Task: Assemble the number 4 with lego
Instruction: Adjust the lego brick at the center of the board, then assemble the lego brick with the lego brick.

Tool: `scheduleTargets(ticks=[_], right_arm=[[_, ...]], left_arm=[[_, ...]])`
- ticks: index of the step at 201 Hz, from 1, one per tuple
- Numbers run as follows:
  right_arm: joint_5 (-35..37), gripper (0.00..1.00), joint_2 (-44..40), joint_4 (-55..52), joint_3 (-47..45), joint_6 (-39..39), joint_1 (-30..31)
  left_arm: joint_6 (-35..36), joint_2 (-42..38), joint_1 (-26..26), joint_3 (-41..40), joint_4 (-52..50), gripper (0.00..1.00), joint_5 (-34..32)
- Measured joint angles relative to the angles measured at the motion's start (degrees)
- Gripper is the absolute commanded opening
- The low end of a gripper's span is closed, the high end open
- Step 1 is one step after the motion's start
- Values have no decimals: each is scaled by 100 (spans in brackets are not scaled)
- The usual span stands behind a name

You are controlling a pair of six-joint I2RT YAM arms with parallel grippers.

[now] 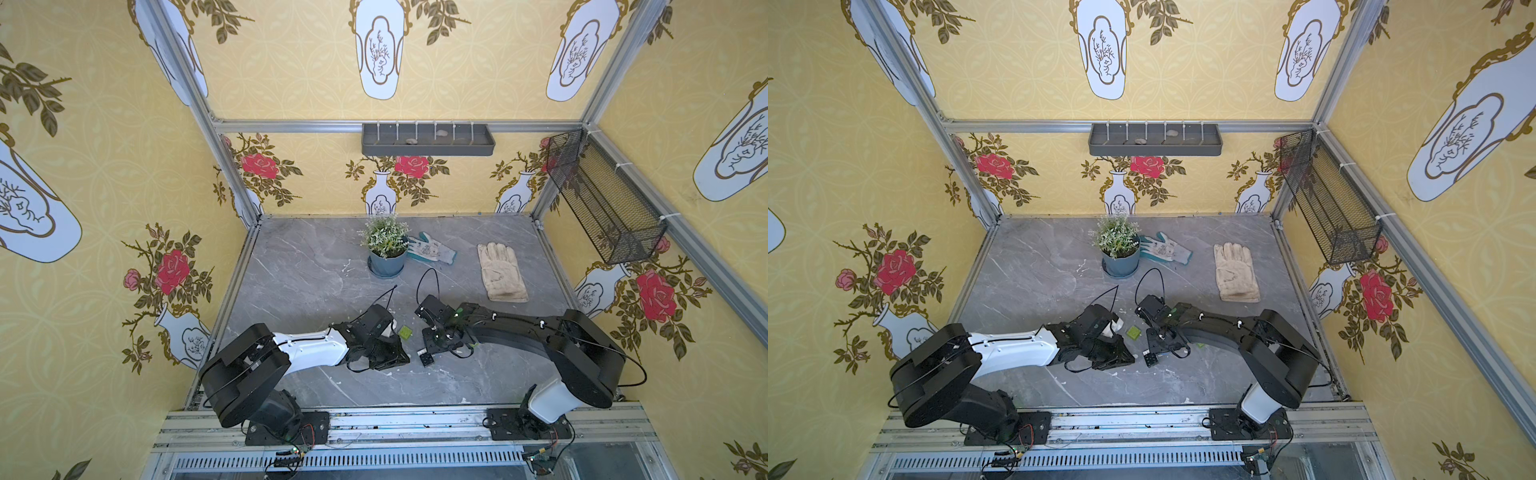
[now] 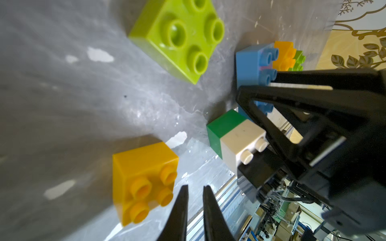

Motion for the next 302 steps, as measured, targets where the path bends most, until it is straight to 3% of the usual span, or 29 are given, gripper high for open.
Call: scheduleTargets(ticks=[71,105,138,237,302], right_arm=[[577,7,-400,-428,280,354,-107],[796,8,-664,-616,737,378,57],[809,6,-291,-629,1067,328,494],[1080,5,2,-605,935,24,1064],[1121,4,-105,-507,752,-184,1110]], left_arm=[[0,319,4,280,286,20,166],[-173,-417,348,-155,225,21,-238],[-330,-918,787,-490,157,22,-710],[-348,-501,903,-686,426,21,-715],[-348,-260,905,-713,612,19,-686]])
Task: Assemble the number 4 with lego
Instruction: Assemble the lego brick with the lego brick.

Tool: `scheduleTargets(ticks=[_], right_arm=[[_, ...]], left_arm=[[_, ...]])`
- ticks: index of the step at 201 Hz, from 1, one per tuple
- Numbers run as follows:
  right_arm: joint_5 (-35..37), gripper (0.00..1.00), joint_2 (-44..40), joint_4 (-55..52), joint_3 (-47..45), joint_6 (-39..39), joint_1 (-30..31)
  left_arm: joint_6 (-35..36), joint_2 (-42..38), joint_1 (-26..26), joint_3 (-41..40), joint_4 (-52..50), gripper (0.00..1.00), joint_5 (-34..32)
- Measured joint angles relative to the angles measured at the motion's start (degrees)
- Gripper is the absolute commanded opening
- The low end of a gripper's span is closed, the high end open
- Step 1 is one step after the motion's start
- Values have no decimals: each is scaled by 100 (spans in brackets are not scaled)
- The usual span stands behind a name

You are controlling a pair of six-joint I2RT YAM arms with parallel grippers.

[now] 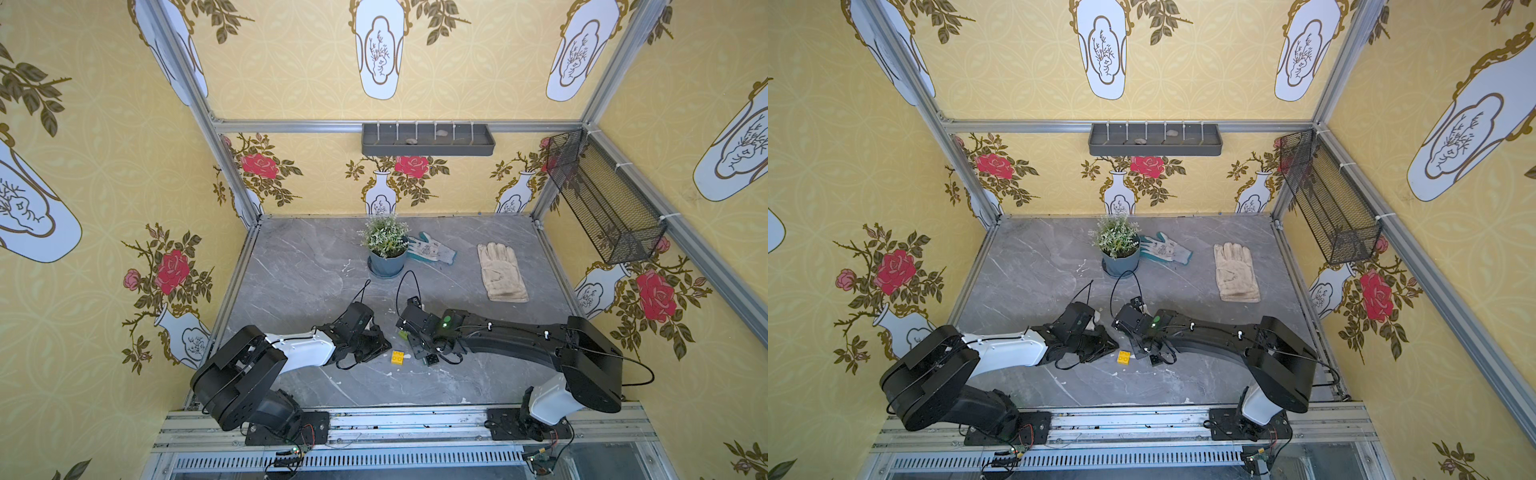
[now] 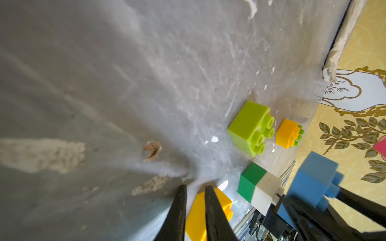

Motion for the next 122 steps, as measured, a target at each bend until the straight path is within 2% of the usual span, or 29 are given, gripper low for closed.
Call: scheduleTargets(ticks=[122], right_arm=[[146,5,-282,334,-372,-44,133]], left_arm=[[-7,304,2,-122,756,19,190]])
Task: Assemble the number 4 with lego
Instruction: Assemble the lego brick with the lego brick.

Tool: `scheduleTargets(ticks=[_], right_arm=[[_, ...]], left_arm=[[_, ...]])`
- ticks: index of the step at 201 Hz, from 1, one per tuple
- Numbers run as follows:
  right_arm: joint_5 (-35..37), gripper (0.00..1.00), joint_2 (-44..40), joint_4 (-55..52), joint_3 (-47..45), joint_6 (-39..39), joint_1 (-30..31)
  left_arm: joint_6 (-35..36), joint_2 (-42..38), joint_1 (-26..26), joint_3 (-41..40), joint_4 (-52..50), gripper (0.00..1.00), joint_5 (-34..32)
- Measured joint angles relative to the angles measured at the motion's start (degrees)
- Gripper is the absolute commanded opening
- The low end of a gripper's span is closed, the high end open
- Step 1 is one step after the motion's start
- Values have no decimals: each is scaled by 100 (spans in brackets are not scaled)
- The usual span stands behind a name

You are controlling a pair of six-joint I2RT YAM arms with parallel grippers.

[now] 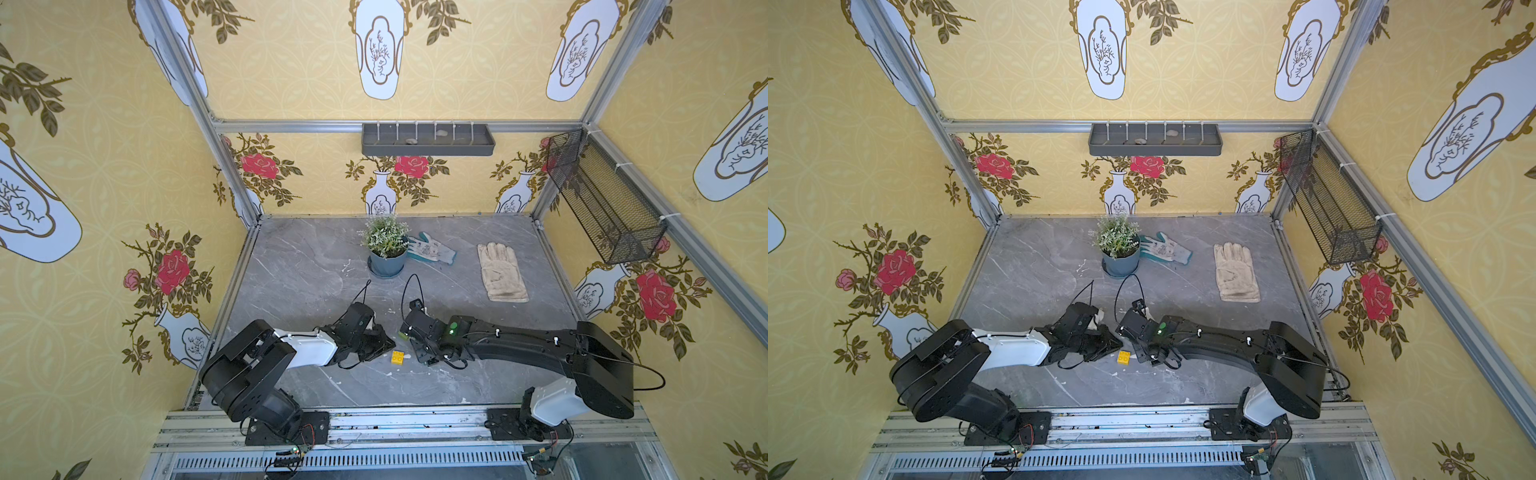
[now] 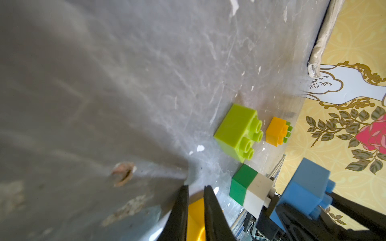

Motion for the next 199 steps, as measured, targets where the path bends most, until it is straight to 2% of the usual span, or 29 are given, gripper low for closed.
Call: scheduleTargets(ticks=[199], right_arm=[[133,3,-94,520,-391,83,44]], left_arm=[[-39,166,0,0,264,17,101]])
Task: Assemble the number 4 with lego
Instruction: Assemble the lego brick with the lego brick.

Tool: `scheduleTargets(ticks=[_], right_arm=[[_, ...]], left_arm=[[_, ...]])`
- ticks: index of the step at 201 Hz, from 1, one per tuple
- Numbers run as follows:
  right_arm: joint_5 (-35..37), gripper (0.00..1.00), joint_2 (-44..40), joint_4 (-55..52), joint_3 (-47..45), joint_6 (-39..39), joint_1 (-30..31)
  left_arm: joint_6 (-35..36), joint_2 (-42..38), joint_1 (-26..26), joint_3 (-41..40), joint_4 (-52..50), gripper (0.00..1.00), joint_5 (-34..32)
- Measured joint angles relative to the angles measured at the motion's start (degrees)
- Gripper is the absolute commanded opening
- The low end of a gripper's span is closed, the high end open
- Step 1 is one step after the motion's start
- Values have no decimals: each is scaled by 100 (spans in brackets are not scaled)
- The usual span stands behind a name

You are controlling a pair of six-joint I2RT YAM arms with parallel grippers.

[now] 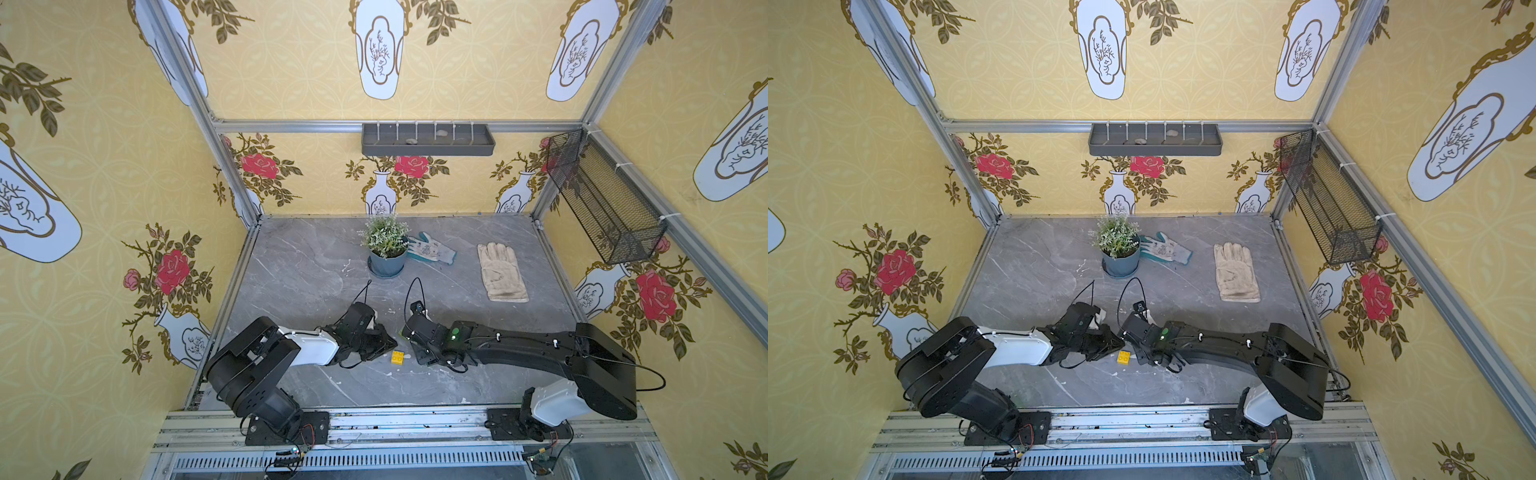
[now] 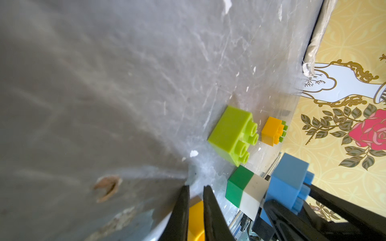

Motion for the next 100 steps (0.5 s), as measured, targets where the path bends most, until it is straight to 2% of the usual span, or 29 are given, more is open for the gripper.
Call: scheduleTargets(ticks=[100], right_arm=[[136,2,-153,-219,101,249,-52]], left_arm=[[4,96,0,50,68,17,46]])
